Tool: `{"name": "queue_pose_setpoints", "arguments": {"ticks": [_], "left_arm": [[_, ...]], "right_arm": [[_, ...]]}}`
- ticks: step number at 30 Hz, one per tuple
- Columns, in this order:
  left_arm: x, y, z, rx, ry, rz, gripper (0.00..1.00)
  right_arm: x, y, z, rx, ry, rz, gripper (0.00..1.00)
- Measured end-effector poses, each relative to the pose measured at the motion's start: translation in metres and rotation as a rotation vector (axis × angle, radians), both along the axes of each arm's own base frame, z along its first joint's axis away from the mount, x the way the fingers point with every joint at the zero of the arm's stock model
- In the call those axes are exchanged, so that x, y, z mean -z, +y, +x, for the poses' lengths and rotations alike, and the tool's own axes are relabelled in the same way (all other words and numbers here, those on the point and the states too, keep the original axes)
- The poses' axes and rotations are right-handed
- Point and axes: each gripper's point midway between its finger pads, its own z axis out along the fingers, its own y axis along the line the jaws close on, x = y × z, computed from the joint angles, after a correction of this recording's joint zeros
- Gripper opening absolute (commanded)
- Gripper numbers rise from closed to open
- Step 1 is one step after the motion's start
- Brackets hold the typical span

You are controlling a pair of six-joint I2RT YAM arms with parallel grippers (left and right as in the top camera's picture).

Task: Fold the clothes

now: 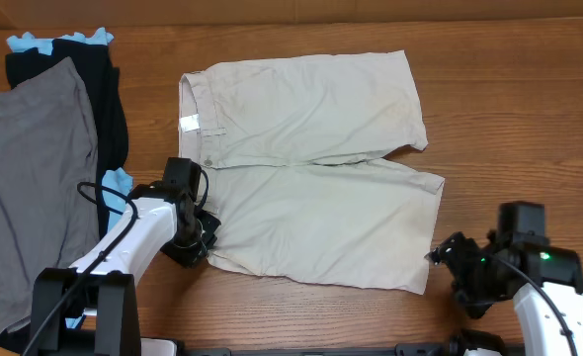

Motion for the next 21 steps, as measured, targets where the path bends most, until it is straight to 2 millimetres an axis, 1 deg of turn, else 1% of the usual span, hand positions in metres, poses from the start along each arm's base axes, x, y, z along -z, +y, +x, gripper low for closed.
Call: {"name": "queue_pose_setpoints", "arguments": {"ticks": [3,6,12,14,17,21], "left_arm": [[0.000,0.000,0.000,-0.002,-0.002,-0.001,0.04],[0.000,0.000,0.001,-0.003,-0.004,-0.001,0.04],[0.000,0.000,0.001,-0.003,-0.008,-0.001,0.04],[0.000,0.000,0.001,-0.003,-0.009,-0.001,0.04],[0.000,0.000,0.001,-0.003,-0.009,-0.001,0.04],[0.000,0.000,0.001,-0.003,-0.010,-0.001,0.04]], "right_arm": [[0.013,0.008,-0.009,-0.003,0.039,0.015,0.84],[0.020,0.018,-0.015,-0.022,0.063,0.026,0.80],[0.027,0.037,-0.007,-0.039,0.040,0.022,0.77],[0.032,0.043,-0.008,-0.035,0.061,0.015,0.73],[0.042,0.047,-0.009,-0.006,0.105,-0.012,0.72],[0.056,0.055,-0.001,0.022,0.139,-0.037,0.72]]}}
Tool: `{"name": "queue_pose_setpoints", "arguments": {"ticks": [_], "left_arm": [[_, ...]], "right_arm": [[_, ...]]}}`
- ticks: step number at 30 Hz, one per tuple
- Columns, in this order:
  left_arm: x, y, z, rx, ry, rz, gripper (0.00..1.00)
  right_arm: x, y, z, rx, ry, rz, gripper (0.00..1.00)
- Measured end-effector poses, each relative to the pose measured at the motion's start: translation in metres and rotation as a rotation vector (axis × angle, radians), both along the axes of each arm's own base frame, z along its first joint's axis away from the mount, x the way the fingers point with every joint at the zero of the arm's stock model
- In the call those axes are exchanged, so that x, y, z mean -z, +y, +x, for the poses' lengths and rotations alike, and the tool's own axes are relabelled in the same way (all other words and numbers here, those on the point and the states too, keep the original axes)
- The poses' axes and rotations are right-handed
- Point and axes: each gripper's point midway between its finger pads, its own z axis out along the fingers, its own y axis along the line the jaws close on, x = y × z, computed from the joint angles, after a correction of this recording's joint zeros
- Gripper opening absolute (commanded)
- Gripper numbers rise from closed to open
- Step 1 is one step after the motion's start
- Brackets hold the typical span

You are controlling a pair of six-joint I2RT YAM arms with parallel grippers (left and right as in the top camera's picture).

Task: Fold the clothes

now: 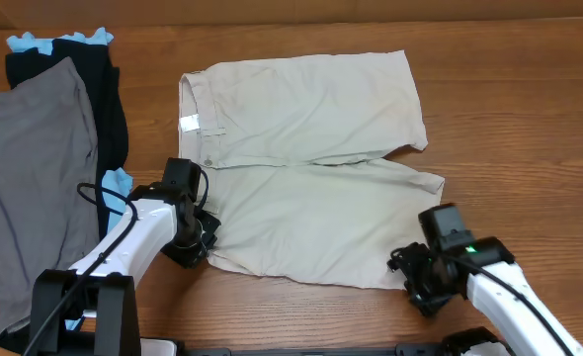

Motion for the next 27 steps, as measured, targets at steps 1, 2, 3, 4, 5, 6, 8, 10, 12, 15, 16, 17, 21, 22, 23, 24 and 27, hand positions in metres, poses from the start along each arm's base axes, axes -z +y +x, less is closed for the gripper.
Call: {"name": "queue_pose_setpoints", "arguments": {"ticks": [1,2,3,4,5,6,8,10,12,15,16,17,21,22,23,24,27], "left_arm": [[0.000,0.000,0.000,0.000,0.000,0.000,0.04],[0.000,0.000,0.000,0.000,0.000,0.000,0.04],[0.000,0.000,0.000,0.000,0.000,0.000,0.04],[0.000,0.000,0.000,0.000,0.000,0.000,0.04],[0.000,0.000,0.000,0.000,0.000,0.000,0.04],[0.000,0.000,0.000,0.000,0.000,0.000,0.04],[0.000,0.000,0.000,0.000,0.001,0.000,0.04],[0.000,0.000,-0.001,0.000,0.003,0.000,0.04],[0.000,0.000,-0.001,0.000,0.003,0.000,0.04],[0.000,-0.001,0.000,0.046,-0.002,-0.005,0.04],[0.000,-0.002,0.000,0.076,-0.005,-0.013,0.04],[-0.001,-0.003,-0.001,0.108,-0.006,-0.022,0.04],[-0.017,-0.013,-0.004,0.230,0.038,-0.101,0.04],[-0.032,-0.015,-0.002,0.260,0.050,-0.122,0.04],[-0.042,-0.016,0.002,0.280,0.046,-0.131,0.04],[-0.056,-0.016,0.005,0.299,0.055,-0.137,0.04],[-0.098,-0.017,0.026,0.366,0.000,-0.144,0.04]], "right_arm": [[0.004,0.001,0.002,0.006,0.010,-0.007,0.72],[0.008,0.002,0.003,0.013,0.022,-0.011,0.72],[0.012,0.002,0.004,0.019,0.036,-0.017,0.72],[0.016,0.002,0.004,0.030,0.055,-0.026,0.72],[0.019,0.001,0.003,0.033,0.065,-0.032,0.72],[0.021,0.001,0.003,0.044,0.085,-0.037,0.71],[0.022,0.001,0.003,0.051,0.100,-0.042,0.50],[0.022,0.000,0.003,0.060,0.113,-0.043,0.24],[0.022,0.001,0.003,0.056,0.115,-0.035,0.04],[0.022,0.004,0.010,0.023,0.080,-0.014,0.04],[0.022,0.004,0.010,0.006,0.076,-0.010,0.04],[0.022,0.003,0.010,-0.006,0.076,-0.009,0.04],[0.013,-0.011,0.010,-0.045,0.094,-0.039,0.04],[0.003,-0.016,0.018,-0.060,0.075,-0.043,0.04],[-0.005,-0.018,0.023,-0.075,0.057,-0.044,0.04],[-0.017,-0.021,0.029,-0.087,0.037,-0.043,0.04],[-0.063,-0.030,0.054,-0.119,-0.082,-0.045,0.04]]}}
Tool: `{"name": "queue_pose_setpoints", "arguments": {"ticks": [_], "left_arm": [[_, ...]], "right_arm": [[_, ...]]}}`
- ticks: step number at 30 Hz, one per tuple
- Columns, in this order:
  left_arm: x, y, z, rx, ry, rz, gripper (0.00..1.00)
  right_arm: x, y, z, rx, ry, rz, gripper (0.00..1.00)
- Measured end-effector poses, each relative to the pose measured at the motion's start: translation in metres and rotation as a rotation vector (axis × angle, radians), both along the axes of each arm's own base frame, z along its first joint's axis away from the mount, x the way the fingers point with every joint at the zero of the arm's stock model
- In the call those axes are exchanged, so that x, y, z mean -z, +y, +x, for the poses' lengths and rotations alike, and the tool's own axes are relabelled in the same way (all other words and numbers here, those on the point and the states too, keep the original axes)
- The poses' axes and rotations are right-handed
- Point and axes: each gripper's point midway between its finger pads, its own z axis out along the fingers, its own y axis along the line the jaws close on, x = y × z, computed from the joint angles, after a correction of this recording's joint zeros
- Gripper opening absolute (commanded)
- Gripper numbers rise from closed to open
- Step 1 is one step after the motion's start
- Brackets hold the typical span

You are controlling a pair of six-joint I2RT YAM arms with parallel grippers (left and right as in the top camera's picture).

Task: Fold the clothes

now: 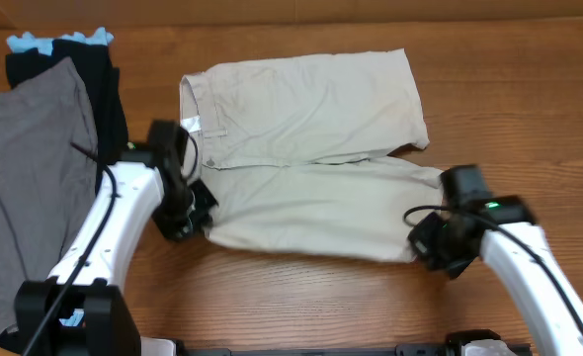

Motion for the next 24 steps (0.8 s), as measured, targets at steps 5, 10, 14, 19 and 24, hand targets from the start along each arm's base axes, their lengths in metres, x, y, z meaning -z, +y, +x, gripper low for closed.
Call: {"name": "queue_pose_setpoints", "arguments": {"ticks": [5,10,14,19,24], "left_arm": [[-0.074,-0.001,0.019,0.069,-0.105,-0.008,0.04],[-0.112,-0.004,0.013,0.093,-0.154,-0.016,0.04],[-0.138,-0.004,0.002,0.097,-0.231,-0.025,0.04],[-0.163,-0.002,-0.016,0.097,-0.329,-0.026,0.04],[-0.169,0.007,-0.033,0.038,-0.314,0.020,0.04]], "right_arm": [[-0.089,-0.014,0.014,-0.081,-0.195,0.013,0.04],[-0.127,-0.019,0.003,-0.126,-0.220,0.016,0.04],[-0.156,-0.020,-0.006,-0.168,-0.268,0.002,0.04],[-0.179,-0.020,-0.008,-0.206,-0.335,-0.014,0.04],[-0.180,-0.016,0.019,-0.268,-0.394,0.001,0.04]]}}
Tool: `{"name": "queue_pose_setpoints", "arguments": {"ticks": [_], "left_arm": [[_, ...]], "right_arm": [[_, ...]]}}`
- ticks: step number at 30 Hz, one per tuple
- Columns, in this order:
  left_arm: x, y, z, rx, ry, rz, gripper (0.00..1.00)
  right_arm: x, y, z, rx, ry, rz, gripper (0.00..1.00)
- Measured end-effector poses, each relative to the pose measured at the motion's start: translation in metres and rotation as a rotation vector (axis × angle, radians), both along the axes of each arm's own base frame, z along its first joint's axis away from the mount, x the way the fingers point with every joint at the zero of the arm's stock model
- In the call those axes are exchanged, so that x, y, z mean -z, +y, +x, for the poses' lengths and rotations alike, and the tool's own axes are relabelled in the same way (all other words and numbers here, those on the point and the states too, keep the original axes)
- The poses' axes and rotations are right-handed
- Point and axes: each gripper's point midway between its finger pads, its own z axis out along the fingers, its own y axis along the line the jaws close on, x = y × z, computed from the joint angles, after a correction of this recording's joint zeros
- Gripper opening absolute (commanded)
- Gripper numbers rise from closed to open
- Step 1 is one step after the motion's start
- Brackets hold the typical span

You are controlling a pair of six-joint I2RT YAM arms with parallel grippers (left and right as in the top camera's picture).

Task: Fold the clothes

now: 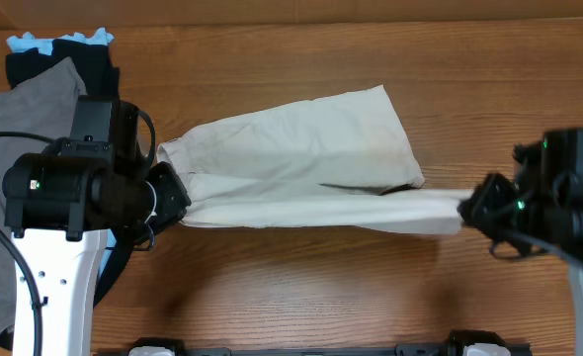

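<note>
The beige shorts [301, 148] hang lifted and stretched between both arms, the near leg pulled into a taut band, the far leg sloping toward the table's back. My left gripper [170, 194] is shut on the waistband end. At the right, my right gripper [466, 210] is shut on the near leg's hem. Both arms sit high, close to the overhead camera.
A pile of clothes lies at the left: a grey garment [20, 148], a black one [59, 64] and a light blue piece [35, 42]. The left arm partly covers this pile. Bare wooden table [371, 297] shows in front of and behind the shorts.
Both grippers have risen with the shorts' near edge. The shorts, flat on the table before, are now lifted and stretched taut between them, the waistband bunched at the left.
The shorts lay flat, my left gripper at the near waistband corner and my right gripper off to the right. Then the right gripper was at the near hem corner. Then both held the near edge drawn in, and now the shorts are lifted.
</note>
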Motion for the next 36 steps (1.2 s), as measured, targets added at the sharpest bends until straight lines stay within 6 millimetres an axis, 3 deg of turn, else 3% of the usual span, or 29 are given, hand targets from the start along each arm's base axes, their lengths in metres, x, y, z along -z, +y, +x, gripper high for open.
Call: {"name": "queue_pose_setpoints", "arguments": {"ticks": [8,15,21,27,32,34,35,36], "left_arm": [[0.018,0.008,0.015,-0.133,0.000,0.027,0.04],[0.039,0.020,0.062,-0.248,-0.124,0.082,0.04],[0.061,0.029,0.099,-0.292,-0.187,0.136,0.05],[0.097,0.040,0.138,-0.318,-0.180,0.220,0.08],[0.125,0.046,0.165,-0.334,-0.178,0.272,0.13],[0.136,0.048,0.174,-0.338,-0.181,0.285,0.28],[0.140,0.049,0.179,-0.344,-0.186,0.295,0.52],[0.144,0.052,0.184,-0.352,-0.193,0.308,0.73]], "right_arm": [[0.035,0.009,0.078,-0.077,0.011,0.058,0.04],[0.057,0.019,0.137,-0.129,-0.068,0.081,0.04],[0.095,0.027,0.166,-0.154,-0.027,0.086,0.04],[0.136,0.038,0.191,-0.182,-0.003,0.062,0.04],[0.157,0.044,0.206,-0.199,-0.011,0.031,0.04],[0.159,0.044,0.211,-0.199,-0.025,0.022,0.04],[0.159,0.043,0.213,-0.196,-0.031,0.012,0.12],[0.160,0.041,0.215,-0.192,-0.035,0.001,0.29]]}}
